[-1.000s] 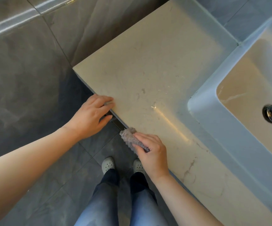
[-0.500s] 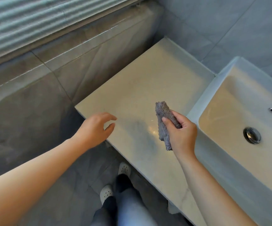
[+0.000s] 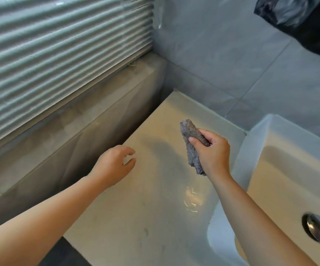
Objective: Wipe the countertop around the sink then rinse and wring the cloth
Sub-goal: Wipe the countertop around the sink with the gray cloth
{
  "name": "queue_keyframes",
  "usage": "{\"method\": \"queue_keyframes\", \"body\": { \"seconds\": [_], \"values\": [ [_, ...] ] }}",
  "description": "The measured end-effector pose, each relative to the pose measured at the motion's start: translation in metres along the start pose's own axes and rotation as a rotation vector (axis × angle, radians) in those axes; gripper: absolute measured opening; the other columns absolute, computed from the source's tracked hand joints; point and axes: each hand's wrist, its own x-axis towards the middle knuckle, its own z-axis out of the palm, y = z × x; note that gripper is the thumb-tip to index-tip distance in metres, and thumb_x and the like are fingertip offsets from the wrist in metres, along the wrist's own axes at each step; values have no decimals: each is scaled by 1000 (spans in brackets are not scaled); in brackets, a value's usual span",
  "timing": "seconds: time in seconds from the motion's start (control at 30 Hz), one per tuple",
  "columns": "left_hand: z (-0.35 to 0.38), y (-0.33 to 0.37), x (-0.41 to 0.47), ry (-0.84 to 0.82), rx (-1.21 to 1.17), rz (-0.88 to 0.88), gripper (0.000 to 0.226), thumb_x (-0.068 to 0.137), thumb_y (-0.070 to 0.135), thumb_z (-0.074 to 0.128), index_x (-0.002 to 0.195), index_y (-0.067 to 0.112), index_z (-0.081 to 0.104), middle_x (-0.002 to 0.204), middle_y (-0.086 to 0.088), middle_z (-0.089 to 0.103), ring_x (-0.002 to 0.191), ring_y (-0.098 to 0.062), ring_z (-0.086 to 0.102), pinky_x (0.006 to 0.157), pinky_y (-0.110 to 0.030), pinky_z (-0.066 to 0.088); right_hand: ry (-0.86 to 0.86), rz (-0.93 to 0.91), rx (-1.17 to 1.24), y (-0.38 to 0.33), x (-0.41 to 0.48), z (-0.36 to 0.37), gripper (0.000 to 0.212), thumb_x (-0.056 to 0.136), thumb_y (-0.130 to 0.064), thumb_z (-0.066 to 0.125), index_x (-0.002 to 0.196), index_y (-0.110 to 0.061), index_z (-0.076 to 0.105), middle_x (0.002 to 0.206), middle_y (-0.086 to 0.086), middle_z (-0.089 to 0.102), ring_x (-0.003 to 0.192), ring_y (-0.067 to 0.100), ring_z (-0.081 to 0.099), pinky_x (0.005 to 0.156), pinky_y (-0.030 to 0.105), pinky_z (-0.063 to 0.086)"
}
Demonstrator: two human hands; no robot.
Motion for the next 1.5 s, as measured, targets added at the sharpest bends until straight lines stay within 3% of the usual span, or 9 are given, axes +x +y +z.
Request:
{"method": "queue_keyframes", "body": {
  "seconds": [0.33,0.47,0.57,0.73,0.83,0.93,1.17,1.3,1.5],
  "values": [
    [38,-19,142,-118,-76,-239,55,93,46,48,139,15,42,135,-7,48,117,-26,51,96,-37,44,79,59,-51,15,109,29,27,82,-19,70,108,-24,72,84,-21,67,79,0,65,71,25,54],
    [57,-25,164,-94,-85,-206,40,97,41,43,118,10,58,116,-13,58,108,-32,54,88,-36,42,62,27,-33,22,147,48,28,81,-20,71,110,-23,71,92,-13,71,83,0,66,74,18,51],
    [69,-35,173,-70,-124,-187,37,97,39,40,97,8,62,100,-15,59,99,-34,54,84,-38,43,19,-9,-24,25,175,63,25,82,-19,71,107,-23,71,89,-18,69,80,-6,63,73,12,48],
    [78,-42,174,-12,-153,-161,45,96,47,36,87,12,63,91,-7,57,90,-28,56,77,-34,43,-32,-62,-42,38,222,90,26,83,-16,69,108,-21,70,91,-14,69,86,3,64,80,21,49],
    [79,-42,174,16,-154,-136,57,90,57,27,89,15,65,90,-4,57,85,-25,57,75,-34,45,18,-153,-265,57,244,105,28,82,-16,67,110,-17,69,99,0,71,93,18,65,81,28,48],
    [79,-41,174,26,-139,-130,58,89,56,24,94,17,66,93,-3,58,85,-24,58,75,-33,46,10,-221,-541,79,248,120,28,81,-22,66,108,-13,69,101,10,69,94,31,62,77,34,46],
    [77,-38,173,37,-115,-125,62,87,58,19,100,20,66,94,-3,58,83,-25,59,73,-33,46,88,-204,-481,83,236,138,35,92,-48,50,101,-20,70,103,-1,68,94,22,59,77,35,48],
    [79,-39,174,30,-93,-131,40,97,43,34,100,19,66,95,-3,58,84,-25,59,73,-32,44,64,-132,-450,80,238,138,25,86,-41,61,99,-23,73,101,-2,67,93,21,61,75,33,48],
    [77,-39,173,24,-83,-119,42,98,43,32,104,19,66,96,-3,58,86,-24,58,74,-33,45,-76,-131,-398,71,201,141,29,79,-38,72,105,-27,73,104,-4,67,95,16,61,81,29,47]
  ]
}}
